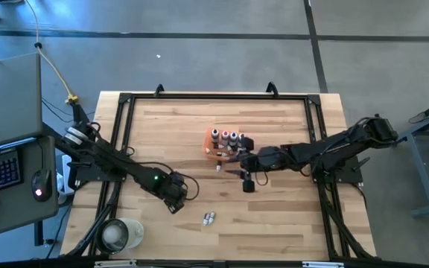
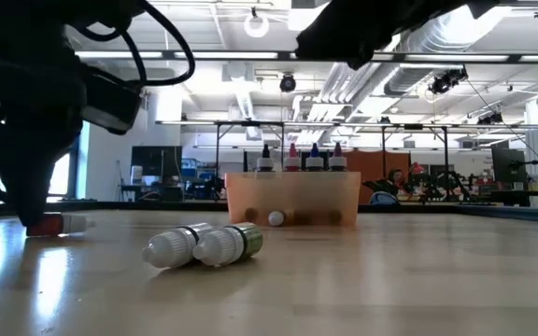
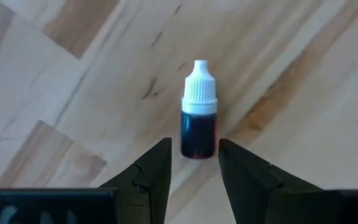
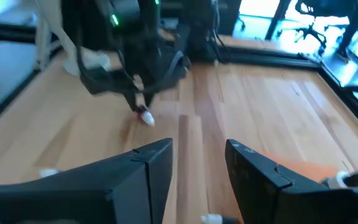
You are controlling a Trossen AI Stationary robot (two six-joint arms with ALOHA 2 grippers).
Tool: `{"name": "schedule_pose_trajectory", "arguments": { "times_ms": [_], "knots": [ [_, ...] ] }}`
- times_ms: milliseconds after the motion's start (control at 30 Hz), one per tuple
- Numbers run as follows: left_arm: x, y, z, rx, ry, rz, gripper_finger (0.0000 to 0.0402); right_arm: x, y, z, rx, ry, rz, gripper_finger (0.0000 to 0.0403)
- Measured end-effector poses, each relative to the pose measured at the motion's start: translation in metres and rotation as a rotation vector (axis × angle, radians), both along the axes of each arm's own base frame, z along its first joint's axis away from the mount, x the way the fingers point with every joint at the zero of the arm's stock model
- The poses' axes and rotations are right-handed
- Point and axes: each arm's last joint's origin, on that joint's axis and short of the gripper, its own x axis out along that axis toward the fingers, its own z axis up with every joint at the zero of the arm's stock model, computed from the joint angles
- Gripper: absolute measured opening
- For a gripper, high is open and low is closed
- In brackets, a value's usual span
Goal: Pick & Place food coloring
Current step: Put the small red food coloring bottle into the orange bin
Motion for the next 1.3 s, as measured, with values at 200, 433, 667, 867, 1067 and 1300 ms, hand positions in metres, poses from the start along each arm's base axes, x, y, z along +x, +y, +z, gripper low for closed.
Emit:
{"name": "schedule_pose_trajectory", "arguments": {
  "times_ms": [200, 433, 667, 867, 1067, 1300],
  "knots": [
    [0.003, 0.001, 0.000, 0.062, -0.049, -0.026, 0.0131, 0.000, 0.003, 0.001, 0.002, -0.016, 0.016, 0.0142],
    [0.005, 0.001, 0.000, 0.090, -0.080, -0.073, 0.0131, 0.000, 0.003, 0.001, -0.001, -0.016, 0.017, 0.0142],
    [0.005, 0.001, 0.000, 0.090, -0.081, -0.074, 0.0130, 0.000, 0.003, 0.002, -0.001, -0.016, 0.015, 0.0142],
    [0.007, 0.000, -0.004, 0.094, -0.075, -0.075, 0.0130, 0.000, 0.002, 0.002, 0.003, -0.017, 0.007, 0.0142],
    [0.009, -0.002, -0.014, 0.100, -0.032, -0.080, 0.0130, 0.000, 0.002, 0.002, 0.003, -0.018, 0.007, 0.0142],
    [0.011, -0.003, -0.022, 0.104, -0.005, -0.081, 0.0127, 0.000, 0.002, 0.001, 0.003, -0.016, 0.007, 0.0142]
  ]
}}
